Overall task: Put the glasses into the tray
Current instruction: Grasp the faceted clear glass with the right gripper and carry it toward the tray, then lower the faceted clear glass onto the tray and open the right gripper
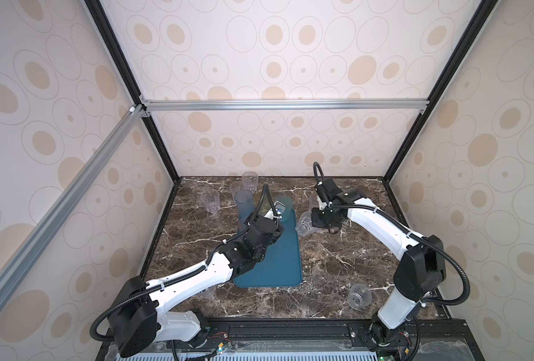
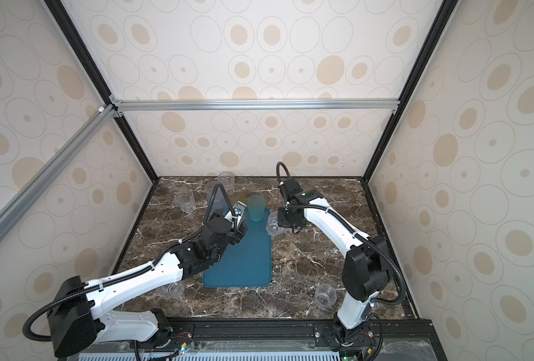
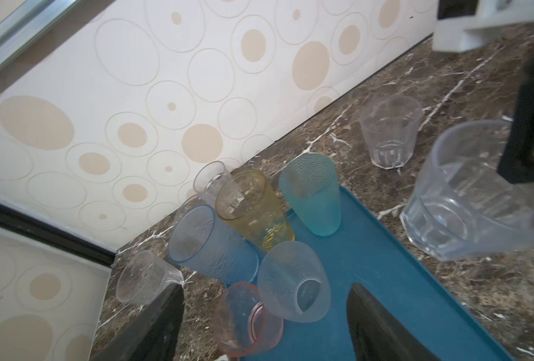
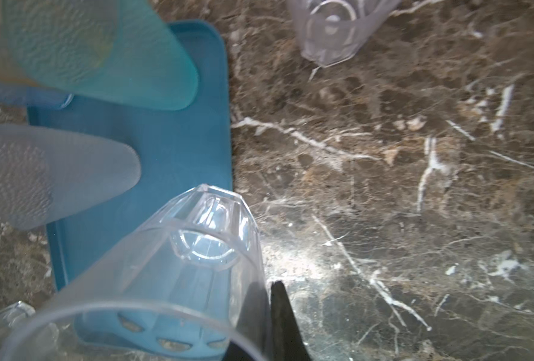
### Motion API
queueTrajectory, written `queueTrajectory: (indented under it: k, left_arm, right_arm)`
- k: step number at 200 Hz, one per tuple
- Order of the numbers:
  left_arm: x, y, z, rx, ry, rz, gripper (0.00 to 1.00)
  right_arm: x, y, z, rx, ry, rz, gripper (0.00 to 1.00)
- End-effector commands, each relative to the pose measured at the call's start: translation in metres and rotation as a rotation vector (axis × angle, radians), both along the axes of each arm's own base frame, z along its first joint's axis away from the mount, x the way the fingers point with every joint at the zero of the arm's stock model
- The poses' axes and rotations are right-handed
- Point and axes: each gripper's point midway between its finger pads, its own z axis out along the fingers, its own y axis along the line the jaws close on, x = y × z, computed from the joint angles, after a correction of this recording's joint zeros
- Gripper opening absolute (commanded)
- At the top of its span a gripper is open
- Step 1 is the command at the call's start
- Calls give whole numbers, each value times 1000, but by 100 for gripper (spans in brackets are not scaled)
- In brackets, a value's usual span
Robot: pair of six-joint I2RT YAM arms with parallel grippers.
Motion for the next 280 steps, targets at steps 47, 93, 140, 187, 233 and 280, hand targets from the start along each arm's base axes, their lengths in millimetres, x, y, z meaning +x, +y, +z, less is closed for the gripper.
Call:
queueTrajectory:
  k: [47,93,140,187,233,280]
  left_arm:
    - [-12,74,-2,-85,12,138,83]
    - [-16,76,-3,-127,23,135,82]
    - [-14,70,-6,-141,33,117,82]
    - [-14,70,-11,-133,38,117,82]
    - [-13,68,-17,-137,49,112,82]
    - [-12,68,-19,-121,51,112,82]
  right_arm:
    - [-16,49,-25,12,81,43,1]
    - [-8,61,-44,-9,105,34,0]
    - [17,61,-59,-118,100,35,0]
    - [36,63,-67,-204,102,62,0]
    - [50,65,-70,-257,109,91,1]
    - [56,69,-68,-256,106,96,11]
